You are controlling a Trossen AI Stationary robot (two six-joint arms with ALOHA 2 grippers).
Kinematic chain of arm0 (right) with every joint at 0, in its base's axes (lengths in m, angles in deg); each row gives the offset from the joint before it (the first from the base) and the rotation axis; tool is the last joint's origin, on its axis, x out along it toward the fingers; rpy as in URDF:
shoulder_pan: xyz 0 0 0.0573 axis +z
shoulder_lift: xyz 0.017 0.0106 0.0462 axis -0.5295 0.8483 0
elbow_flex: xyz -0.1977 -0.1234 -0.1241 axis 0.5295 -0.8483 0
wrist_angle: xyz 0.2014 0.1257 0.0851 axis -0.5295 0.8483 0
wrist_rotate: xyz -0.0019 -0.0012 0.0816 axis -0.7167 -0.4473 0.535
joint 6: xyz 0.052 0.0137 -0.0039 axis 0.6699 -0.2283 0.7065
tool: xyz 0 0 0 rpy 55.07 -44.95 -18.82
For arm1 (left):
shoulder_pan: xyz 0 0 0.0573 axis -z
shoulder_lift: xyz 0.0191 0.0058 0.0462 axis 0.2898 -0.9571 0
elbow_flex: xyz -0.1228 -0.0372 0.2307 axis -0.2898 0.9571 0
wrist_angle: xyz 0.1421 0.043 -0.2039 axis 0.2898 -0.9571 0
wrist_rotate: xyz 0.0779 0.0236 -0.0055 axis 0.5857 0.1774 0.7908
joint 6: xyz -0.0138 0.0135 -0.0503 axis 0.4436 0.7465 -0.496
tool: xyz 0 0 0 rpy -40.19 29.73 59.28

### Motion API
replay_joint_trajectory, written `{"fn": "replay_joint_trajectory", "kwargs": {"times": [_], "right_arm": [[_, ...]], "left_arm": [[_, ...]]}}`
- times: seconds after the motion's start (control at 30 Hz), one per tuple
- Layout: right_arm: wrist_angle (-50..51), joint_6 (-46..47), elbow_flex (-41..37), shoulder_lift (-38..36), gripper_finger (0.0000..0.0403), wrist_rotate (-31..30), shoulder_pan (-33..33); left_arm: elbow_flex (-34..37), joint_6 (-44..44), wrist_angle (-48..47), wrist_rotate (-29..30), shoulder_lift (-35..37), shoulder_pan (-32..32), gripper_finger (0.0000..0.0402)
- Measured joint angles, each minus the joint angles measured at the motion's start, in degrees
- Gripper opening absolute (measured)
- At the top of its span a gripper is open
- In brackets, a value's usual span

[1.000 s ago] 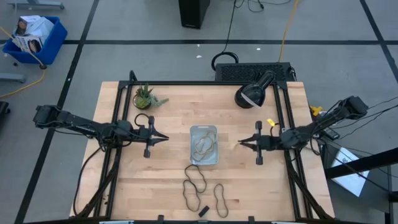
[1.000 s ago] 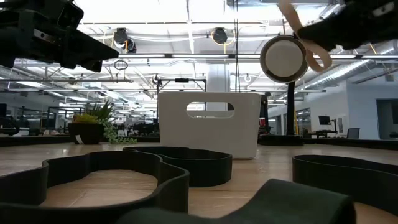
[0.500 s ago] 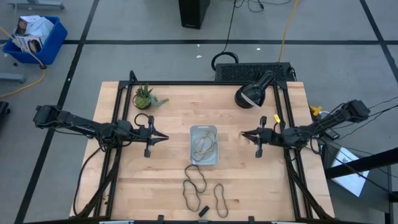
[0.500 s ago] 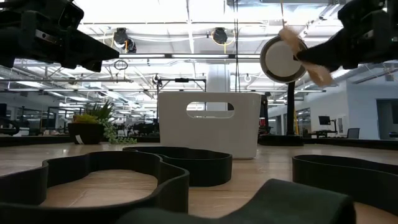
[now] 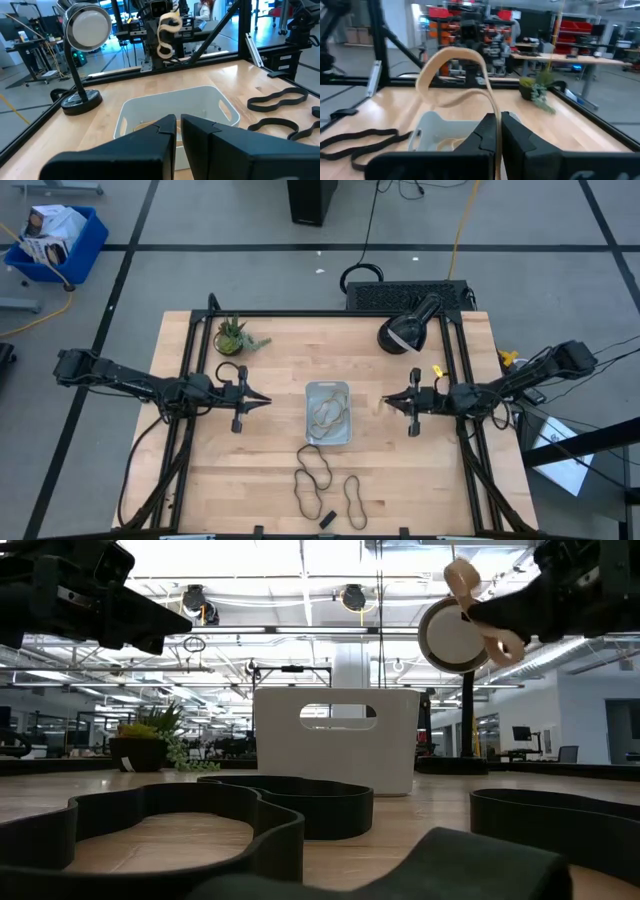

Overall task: Pick and place rubber bands into bin
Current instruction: Put the light brown rubber band into the bin

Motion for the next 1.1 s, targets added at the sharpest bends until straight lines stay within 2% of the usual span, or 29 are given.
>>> {"fn": "replay_joint_trajectory", "kwargs": {"times": [0.17,0.43,0.67,0.8,0.97,1.1], "right_arm": [[1.46,-1.94,5.75,6.53,0.0002,1.63,-0.23],[1.36,-5.62,17.58,21.85,0.0002,3.08,-1.65],[1.25,-5.7,25.63,34.13,0.0002,10.68,-4.2],[1.19,-5.71,28.09,39.7,0.0002,13.47,-5.81],[-1.26,-4.78,28.97,44.78,0.0002,13.67,-7.72],[-5.35,-3.05,29.01,47.54,0.0002,17.89,-9.13]], "left_arm": [[0.0,0.28,0.0,0.02,0.01,0.0,0.0035],[0.0,0.31,0.0,0.02,0.02,0.0,0.0035],[0.0,0.22,-0.02,0.04,0.0,0.0,0.0035],[0.0,0.28,-0.02,0.04,0.0,0.0,0.0035],[0.0,0.28,-0.03,0.04,0.0,-0.01,0.0035],[0.0,0.32,-0.02,0.04,0.0,-0.01,0.0035]]}}
